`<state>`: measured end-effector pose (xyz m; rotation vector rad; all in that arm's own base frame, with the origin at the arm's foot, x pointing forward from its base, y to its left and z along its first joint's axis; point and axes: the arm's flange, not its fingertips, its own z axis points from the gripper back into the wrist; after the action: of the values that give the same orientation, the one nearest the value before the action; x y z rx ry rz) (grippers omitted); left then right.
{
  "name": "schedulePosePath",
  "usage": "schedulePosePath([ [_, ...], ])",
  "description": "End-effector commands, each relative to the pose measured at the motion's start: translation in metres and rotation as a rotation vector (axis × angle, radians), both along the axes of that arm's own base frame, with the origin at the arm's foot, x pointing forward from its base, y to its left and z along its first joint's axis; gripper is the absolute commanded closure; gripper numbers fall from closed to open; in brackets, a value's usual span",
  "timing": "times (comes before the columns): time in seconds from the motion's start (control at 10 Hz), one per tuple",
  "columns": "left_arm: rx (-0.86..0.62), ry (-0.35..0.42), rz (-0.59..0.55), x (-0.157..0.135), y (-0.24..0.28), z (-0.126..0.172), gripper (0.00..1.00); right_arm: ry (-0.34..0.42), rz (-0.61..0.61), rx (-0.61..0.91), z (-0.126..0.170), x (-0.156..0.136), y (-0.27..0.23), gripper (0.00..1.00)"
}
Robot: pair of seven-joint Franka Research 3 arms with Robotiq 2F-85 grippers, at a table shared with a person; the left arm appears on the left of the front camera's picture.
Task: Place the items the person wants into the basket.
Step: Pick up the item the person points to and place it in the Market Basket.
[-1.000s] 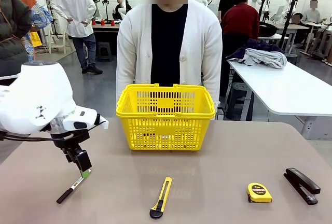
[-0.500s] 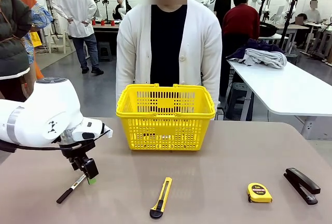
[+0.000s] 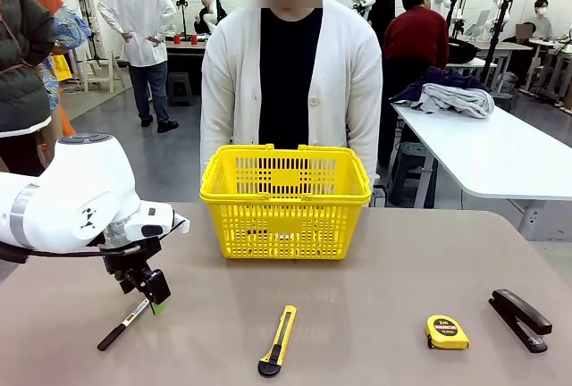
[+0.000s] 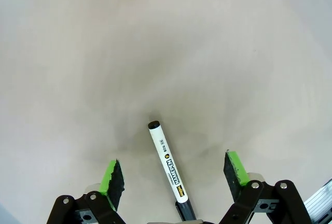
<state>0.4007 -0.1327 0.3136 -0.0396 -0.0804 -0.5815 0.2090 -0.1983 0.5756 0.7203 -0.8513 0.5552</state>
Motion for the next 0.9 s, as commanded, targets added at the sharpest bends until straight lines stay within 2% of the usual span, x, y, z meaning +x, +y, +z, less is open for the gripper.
schedulePosePath([
  [0.0,-0.010,-0.027,0.035,-0.0764,0.0239,-0.0231,0.00,-0.023,0.010,0.018,0.0009,0.0017,0.0005,0.00],
  [0.4,-0.001,-0.012,0.027,-0.0738,0.0260,-0.0268,0.97,-0.023,0.010,0.018,0.0009,0.0017,0.0005,0.00],
  [0.7,0.002,-0.004,0.031,-0.0731,0.0262,-0.0270,1.00,-0.023,0.010,0.018,0.0009,0.0017,0.0005,0.00],
  [0.8,0.003,-0.006,0.034,-0.0729,0.0263,-0.0261,0.93,-0.023,0.010,0.018,0.0009,0.0017,0.0005,0.00],
])
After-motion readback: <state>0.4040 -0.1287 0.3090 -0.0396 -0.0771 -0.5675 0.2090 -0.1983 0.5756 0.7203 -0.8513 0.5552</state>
